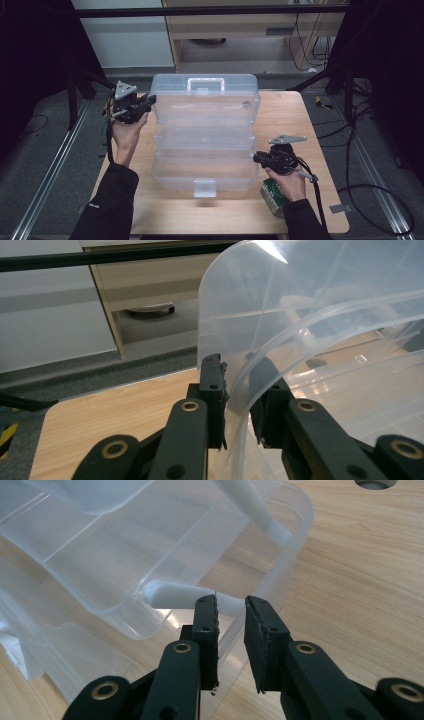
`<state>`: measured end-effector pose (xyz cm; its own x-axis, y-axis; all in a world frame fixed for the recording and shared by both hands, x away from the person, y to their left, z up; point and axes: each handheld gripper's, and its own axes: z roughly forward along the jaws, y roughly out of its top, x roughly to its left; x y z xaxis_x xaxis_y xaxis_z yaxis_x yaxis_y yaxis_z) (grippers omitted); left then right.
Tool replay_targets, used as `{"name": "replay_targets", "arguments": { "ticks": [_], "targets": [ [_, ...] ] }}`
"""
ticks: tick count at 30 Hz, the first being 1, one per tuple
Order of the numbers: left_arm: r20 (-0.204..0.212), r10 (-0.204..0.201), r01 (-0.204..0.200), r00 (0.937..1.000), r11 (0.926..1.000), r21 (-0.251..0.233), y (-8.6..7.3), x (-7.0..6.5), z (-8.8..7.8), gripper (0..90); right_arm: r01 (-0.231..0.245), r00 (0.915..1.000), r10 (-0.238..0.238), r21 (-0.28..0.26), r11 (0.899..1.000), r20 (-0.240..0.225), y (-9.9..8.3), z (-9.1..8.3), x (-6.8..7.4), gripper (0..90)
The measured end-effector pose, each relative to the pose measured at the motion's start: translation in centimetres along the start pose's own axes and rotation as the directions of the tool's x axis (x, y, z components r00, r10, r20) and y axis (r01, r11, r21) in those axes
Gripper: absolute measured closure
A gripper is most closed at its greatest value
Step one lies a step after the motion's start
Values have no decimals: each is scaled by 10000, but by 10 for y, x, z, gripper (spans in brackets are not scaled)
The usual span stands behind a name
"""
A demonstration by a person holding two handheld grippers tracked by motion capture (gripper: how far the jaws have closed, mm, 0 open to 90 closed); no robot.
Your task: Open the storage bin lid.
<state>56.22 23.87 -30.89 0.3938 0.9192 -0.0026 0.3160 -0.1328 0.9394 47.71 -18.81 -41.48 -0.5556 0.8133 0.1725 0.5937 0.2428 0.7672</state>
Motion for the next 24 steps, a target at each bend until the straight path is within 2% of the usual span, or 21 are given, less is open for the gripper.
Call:
{"name": "replay_targets", "arguments": {
  "ticks": [3,7,10,12,16,24],
  "targets": [
    [-143,15,-15,9999,10000,17,2,-1,4,775,9,10000,-9,-2,10000,-1,0,0,0,757],
    [-198,-173,173,9997,9999,6,5,2,12,780,-67,10000,67,37,10000,-5,0,0,1,756],
    [-173,-34,31,9998,9999,-159,6,4,16,782,-39,10000,39,31,10000,-2,0,0,0,756],
    [-224,-278,278,9994,9996,9,7,3,17,783,-23,10000,23,10,10000,0,0,0,0,756],
    [-381,-159,164,9991,9998,150,10,4,22,783,-33,10000,33,7,10000,-3,0,0,0,756],
    [-596,-286,302,9978,9992,263,14,8,41,788,44,10000,-44,46,10000,48,0,0,1,751]
  ]
}}
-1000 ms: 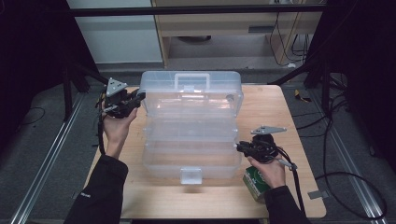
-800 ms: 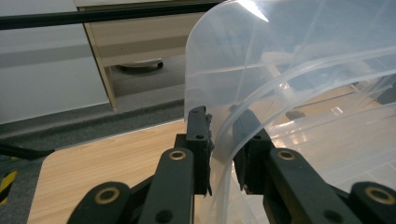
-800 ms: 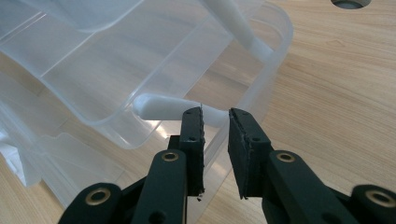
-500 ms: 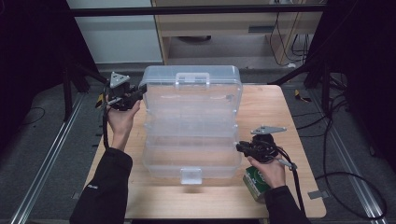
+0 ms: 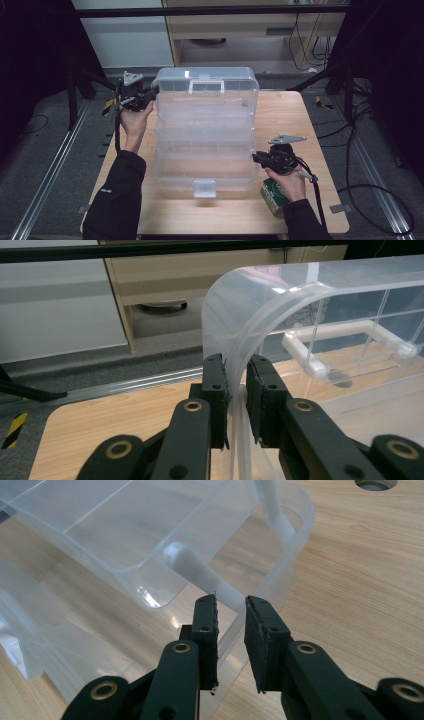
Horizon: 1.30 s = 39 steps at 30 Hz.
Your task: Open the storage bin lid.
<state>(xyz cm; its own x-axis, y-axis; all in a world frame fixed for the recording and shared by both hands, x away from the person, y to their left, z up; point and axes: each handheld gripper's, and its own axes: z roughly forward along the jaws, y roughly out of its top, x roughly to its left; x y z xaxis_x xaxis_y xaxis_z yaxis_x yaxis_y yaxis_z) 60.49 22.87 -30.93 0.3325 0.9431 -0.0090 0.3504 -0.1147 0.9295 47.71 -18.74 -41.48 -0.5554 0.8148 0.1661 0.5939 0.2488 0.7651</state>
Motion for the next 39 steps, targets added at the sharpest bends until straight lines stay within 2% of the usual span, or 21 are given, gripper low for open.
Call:
{"name": "replay_targets", "arguments": {
  "ticks": [16,24,36,39],
  "targets": [
    [80,-278,275,9996,9988,410,5,10,34,788,3,10000,-3,16,10000,-5,0,0,0,749],
    [-24,-209,210,9998,9976,664,5,14,47,782,14,10000,-14,27,10000,44,1,0,0,750],
    [-12,-776,773,9970,9912,1073,-5,24,71,777,-13,9997,10,113,9999,251,1,1,0,753],
    [-96,-703,709,9975,9892,1283,-5,24,78,775,84,9995,-87,110,9999,317,2,1,0,755]
  ]
}}
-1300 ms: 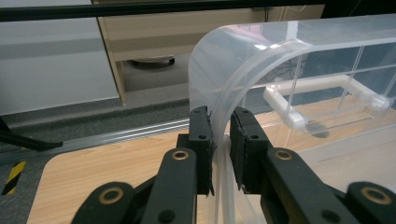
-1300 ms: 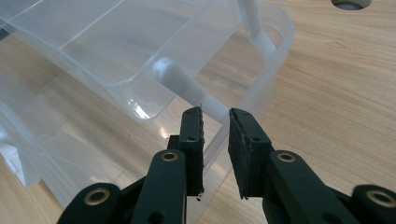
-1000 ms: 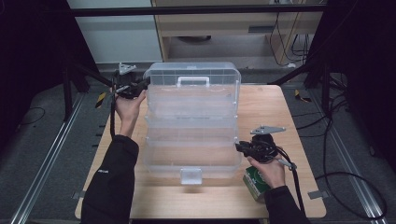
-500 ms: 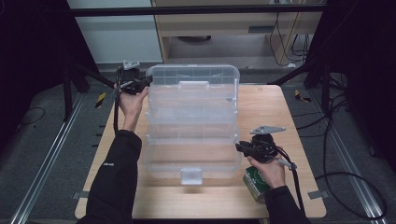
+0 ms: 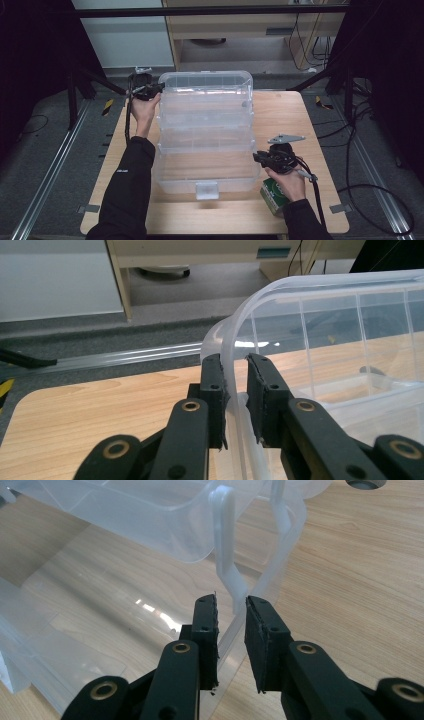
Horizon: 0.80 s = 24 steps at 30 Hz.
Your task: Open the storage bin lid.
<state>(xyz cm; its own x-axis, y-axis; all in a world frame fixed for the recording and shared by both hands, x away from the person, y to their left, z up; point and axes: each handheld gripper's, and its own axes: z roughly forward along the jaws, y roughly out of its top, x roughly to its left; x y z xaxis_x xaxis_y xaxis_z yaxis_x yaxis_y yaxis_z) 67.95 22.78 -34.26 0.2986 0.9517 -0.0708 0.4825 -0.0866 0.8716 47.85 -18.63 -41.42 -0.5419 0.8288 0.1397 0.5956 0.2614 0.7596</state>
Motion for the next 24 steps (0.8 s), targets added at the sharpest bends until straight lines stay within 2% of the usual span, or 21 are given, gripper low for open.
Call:
{"name": "replay_targets", "arguments": {
  "ticks": [7,19,21,24],
  "targets": [
    [-51,119,-118,9999,9997,207,5,-2,7,774,84,9999,-85,88,9999,122,1,0,3,753],
    [244,-141,138,9996,9998,148,4,3,12,772,135,9997,-139,169,9998,217,1,0,7,752],
    [352,-180,176,9992,9998,105,3,5,12,724,134,9996,-138,154,9998,249,1,0,7,752],
    [69,14,-16,10000,9996,270,2,10,10,652,166,9993,-170,154,9997,325,1,0,8,753]
  ]
}}
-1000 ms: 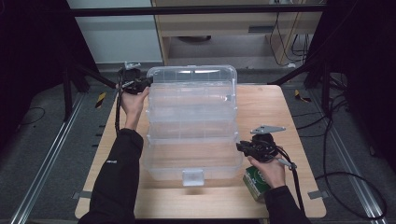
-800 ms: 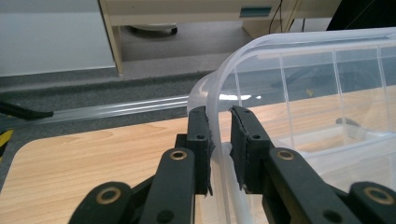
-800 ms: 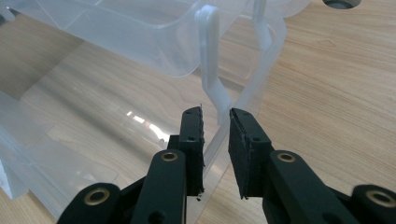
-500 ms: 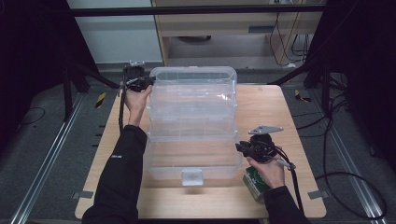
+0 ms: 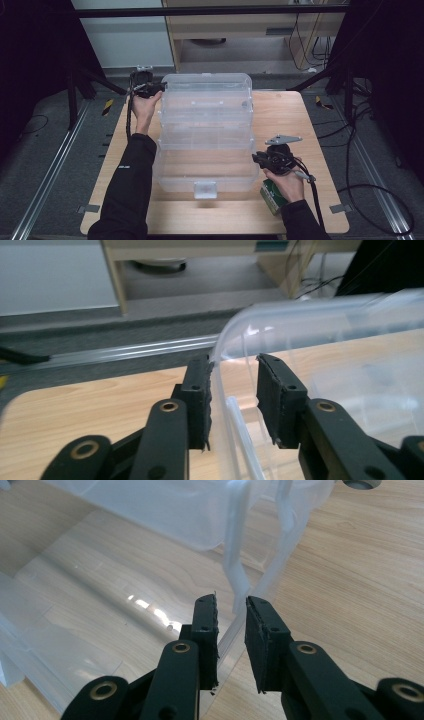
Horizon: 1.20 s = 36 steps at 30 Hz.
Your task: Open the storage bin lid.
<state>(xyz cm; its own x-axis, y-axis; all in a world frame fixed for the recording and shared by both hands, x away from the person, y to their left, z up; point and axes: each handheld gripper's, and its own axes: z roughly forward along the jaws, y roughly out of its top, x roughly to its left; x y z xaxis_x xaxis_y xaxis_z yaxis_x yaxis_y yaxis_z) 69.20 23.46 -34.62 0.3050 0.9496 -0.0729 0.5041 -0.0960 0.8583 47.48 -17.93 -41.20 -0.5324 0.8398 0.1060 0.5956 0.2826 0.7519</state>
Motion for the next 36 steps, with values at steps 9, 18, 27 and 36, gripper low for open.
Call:
{"name": "replay_targets", "arguments": {
  "ticks": [9,18,27,36],
  "targets": [
    [315,-57,60,9995,9999,-88,-10,12,-35,567,160,9998,-161,62,9999,112,0,0,2,751],
    [748,560,-546,9956,9983,-209,-39,10,-89,528,-21,9999,21,-62,10000,-102,-1,0,-1,743],
    [1173,1075,-1051,9873,9941,-267,-79,4,-134,507,-44,9999,42,-84,10000,-146,-1,0,-1,740],
    [1577,1045,-1062,9819,9943,23,-132,-3,-160,524,-43,10000,43,7,10000,-86,0,1,-1,732]
  ]
}}
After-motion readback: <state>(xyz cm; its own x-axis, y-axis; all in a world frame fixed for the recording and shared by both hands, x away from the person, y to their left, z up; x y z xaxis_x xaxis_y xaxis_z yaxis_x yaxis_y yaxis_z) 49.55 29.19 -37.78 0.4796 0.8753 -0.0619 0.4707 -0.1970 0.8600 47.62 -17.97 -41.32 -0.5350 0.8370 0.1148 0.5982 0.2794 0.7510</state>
